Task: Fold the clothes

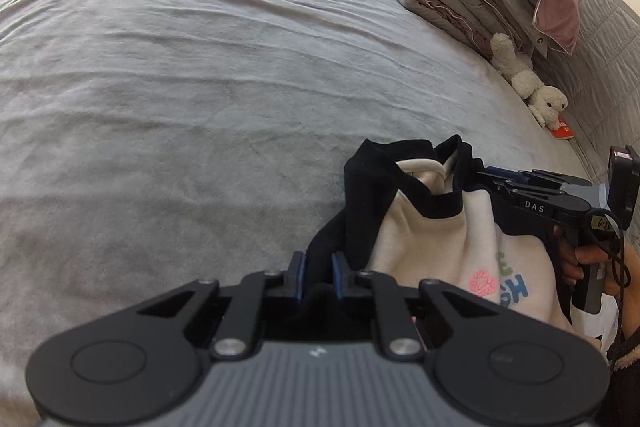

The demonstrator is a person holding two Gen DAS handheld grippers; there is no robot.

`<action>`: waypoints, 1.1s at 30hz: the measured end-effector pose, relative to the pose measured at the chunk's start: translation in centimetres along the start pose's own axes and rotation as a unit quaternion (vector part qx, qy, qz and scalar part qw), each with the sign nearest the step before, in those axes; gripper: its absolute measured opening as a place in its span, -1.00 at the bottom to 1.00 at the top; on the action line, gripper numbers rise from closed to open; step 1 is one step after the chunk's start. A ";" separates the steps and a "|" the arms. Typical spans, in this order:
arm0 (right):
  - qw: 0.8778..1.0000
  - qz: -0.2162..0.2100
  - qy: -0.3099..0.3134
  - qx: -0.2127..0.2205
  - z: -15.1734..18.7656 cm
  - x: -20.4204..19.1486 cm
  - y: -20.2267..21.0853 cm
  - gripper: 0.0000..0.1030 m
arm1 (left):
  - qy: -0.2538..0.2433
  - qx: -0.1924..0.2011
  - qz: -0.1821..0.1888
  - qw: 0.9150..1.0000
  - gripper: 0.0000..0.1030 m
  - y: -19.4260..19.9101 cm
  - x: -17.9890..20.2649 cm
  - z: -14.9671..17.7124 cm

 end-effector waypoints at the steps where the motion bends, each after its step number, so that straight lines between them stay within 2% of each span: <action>1: 1.000 0.006 0.004 -0.003 0.0 -0.3 0.0 -0.61 | 0.002 0.003 -0.003 1.000 -0.79 0.1 0.0 0.1; 3: 1.000 0.018 0.002 -0.002 -0.2 -0.6 0.3 -0.74 | 0.005 0.017 -0.018 1.000 -0.81 0.4 0.1 0.0; 6: 0.999 0.041 -0.006 0.012 -0.4 -0.9 1.3 -0.82 | 0.005 0.046 -0.045 0.998 -0.82 1.4 0.4 -0.1; 10: 0.994 0.087 -0.001 0.064 -1.0 -1.3 4.1 -0.84 | 0.006 0.094 -0.087 0.992 -0.82 3.3 0.4 -0.4; 13: 0.986 0.132 -0.002 0.102 -1.4 -1.7 6.3 -0.85 | 0.005 0.132 -0.111 0.985 -0.82 5.0 0.8 -0.9; 16: 0.973 0.177 0.007 0.148 -2.0 -2.3 8.8 -0.86 | -0.010 0.174 -0.139 0.975 -0.83 6.9 2.0 -1.5; 19: 0.953 0.226 0.015 0.202 -2.6 -2.7 11.6 -0.86 | -0.025 0.222 -0.169 0.960 -0.84 8.8 3.5 -2.2; 22: 0.937 0.251 0.011 0.244 -3.1 -2.6 13.7 -0.86 | -0.041 0.259 -0.195 0.945 -0.84 10.3 4.8 -2.9; 27: 0.921 0.268 0.001 0.283 -4.3 -1.6 15.9 -0.86 | -0.048 0.279 -0.230 0.931 -0.84 11.5 6.1 -4.9; 31: 0.919 0.268 -0.004 0.288 -5.7 -0.3 16.5 -0.87 | -0.051 0.283 -0.237 0.928 -0.84 11.8 6.5 -6.6; 33: 0.914 0.278 -0.010 0.294 -6.6 0.4 16.7 -1.00 | -0.054 0.284 -0.245 0.925 -0.85 11.8 6.7 -7.6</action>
Point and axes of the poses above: each gripper's, at about its wrist camera, not at the fingertips, and y roughly against the way its jaws point, x to its right, z to its underside, the point moved 9 cm from there along -y, roughly the way its jaws point, and after that the axes turned 15 degrees about -x, right-handed, at the moved point
